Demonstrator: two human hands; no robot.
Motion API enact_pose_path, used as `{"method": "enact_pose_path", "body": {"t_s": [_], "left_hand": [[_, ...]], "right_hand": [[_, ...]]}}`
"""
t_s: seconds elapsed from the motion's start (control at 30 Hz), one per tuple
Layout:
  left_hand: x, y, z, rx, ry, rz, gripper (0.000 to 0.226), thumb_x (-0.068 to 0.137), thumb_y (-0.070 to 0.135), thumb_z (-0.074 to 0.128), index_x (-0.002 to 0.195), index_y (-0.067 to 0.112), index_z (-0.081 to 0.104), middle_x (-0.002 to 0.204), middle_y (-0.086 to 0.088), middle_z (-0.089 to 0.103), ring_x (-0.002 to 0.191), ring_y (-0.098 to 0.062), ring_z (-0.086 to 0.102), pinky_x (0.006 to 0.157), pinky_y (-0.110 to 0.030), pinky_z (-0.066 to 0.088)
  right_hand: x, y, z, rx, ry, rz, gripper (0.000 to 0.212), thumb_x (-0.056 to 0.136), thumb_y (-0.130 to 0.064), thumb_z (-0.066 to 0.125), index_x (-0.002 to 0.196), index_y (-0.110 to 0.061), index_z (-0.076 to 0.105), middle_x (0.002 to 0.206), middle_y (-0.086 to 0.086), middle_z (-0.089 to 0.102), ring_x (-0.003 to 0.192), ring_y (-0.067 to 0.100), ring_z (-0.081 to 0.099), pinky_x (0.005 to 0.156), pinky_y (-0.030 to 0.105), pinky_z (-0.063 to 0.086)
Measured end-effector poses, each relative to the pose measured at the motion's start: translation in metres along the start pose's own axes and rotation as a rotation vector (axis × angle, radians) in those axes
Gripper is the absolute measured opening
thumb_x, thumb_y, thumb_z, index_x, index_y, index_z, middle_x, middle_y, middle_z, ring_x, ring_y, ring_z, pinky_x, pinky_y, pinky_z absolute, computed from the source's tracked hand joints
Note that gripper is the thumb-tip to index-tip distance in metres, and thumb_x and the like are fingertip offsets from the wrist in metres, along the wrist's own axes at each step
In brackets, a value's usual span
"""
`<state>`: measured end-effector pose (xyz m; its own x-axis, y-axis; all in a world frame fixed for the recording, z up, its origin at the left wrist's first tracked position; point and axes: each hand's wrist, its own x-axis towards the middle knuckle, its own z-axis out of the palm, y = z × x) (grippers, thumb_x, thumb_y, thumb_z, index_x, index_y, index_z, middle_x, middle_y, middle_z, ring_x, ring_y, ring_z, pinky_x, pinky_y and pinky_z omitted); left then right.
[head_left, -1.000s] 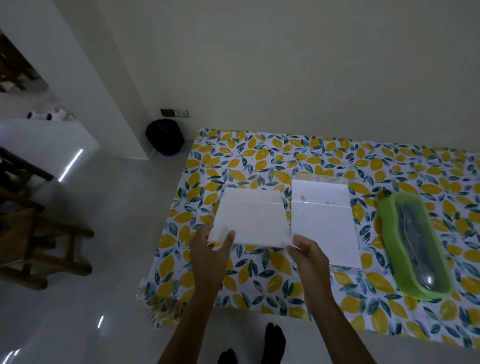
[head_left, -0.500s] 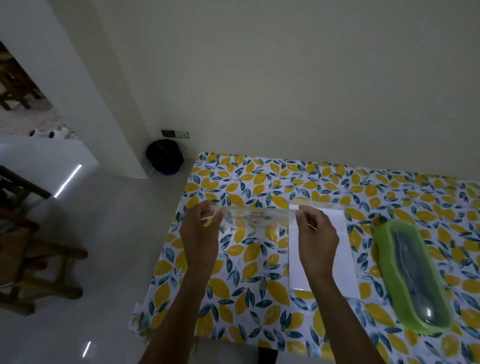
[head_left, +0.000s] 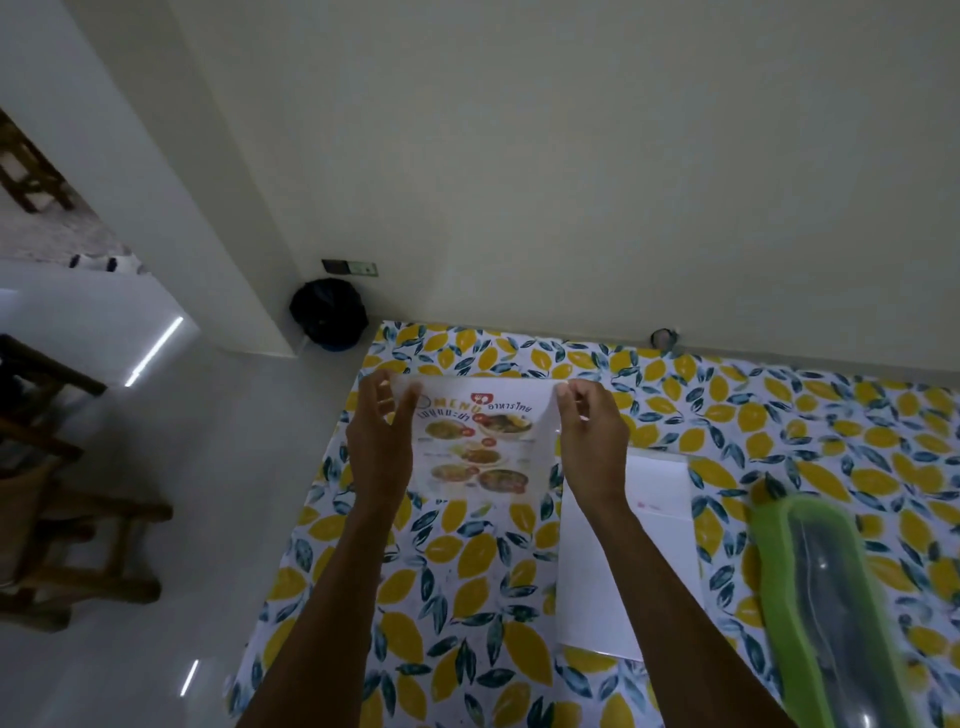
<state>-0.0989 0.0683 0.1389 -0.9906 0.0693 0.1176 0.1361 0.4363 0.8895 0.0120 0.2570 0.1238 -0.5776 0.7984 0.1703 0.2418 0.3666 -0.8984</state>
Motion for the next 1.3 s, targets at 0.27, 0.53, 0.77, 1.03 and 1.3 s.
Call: {"method": "enact_pose_path", "body": {"t_s": [0.27,0.53,0.77,1.03,1.3], "left_hand": [[0.016,-0.013,0.016,-0.012,-0.01,-0.04,0.039,0.094,0.044,0.062,0.12,0.016,0.055,0.112,-0.002,0.064,0.103,-0.015,0.061,0.082,-0.03,0.049],[0.019,-0.017,0.023,0.014,-0.003,-0.012,0.038,0.094,0.046,0.061,0.121,0.019,0.055,0.107,0.007,0.061,0.099,-0.012,0.059,0.079,-0.03,0.049],[0.006,-0.034,0.021,0.144,-0.101,-0.018,0.024,0.095,0.037,0.062,0.095,0.016,0.05,0.096,-0.002,0.065,0.089,-0.019,0.062,0.061,-0.024,0.04],[-0.009,-0.075,0.011,0.278,-0.401,-0.076,0.039,0.105,0.033,0.042,0.128,0.005,0.055,0.118,-0.014,0.063,0.107,-0.034,0.062,0.076,-0.03,0.038],[-0.068,-0.113,-0.023,0.208,-0.558,-0.22,0.072,0.099,0.048,0.048,0.157,0.016,0.021,0.163,-0.004,0.026,0.146,-0.025,0.033,0.113,-0.04,0.031]], "right_hand": [[0.015,0.021,0.017,-0.067,-0.034,-0.028,0.027,0.103,-0.035,0.047,0.102,-0.012,0.062,0.096,0.001,0.061,0.088,0.016,0.057,0.072,0.024,0.043],[0.009,0.039,0.023,-0.1,-0.068,-0.006,0.025,0.103,-0.031,0.046,0.103,-0.01,0.061,0.099,0.004,0.061,0.089,0.017,0.057,0.074,0.028,0.042],[-0.004,0.051,0.029,-0.128,-0.06,0.033,0.023,0.103,-0.027,0.048,0.104,-0.009,0.061,0.102,0.007,0.062,0.092,0.022,0.058,0.075,0.031,0.043],[-0.02,0.057,0.027,-0.228,-0.229,0.235,0.038,0.101,-0.038,0.047,0.123,-0.009,0.057,0.116,0.012,0.065,0.11,0.033,0.062,0.084,0.036,0.047],[-0.139,0.121,-0.016,-0.426,-0.483,0.448,0.037,0.095,-0.035,0.058,0.123,-0.01,0.054,0.12,0.014,0.065,0.109,0.032,0.064,0.088,0.035,0.049]]}}
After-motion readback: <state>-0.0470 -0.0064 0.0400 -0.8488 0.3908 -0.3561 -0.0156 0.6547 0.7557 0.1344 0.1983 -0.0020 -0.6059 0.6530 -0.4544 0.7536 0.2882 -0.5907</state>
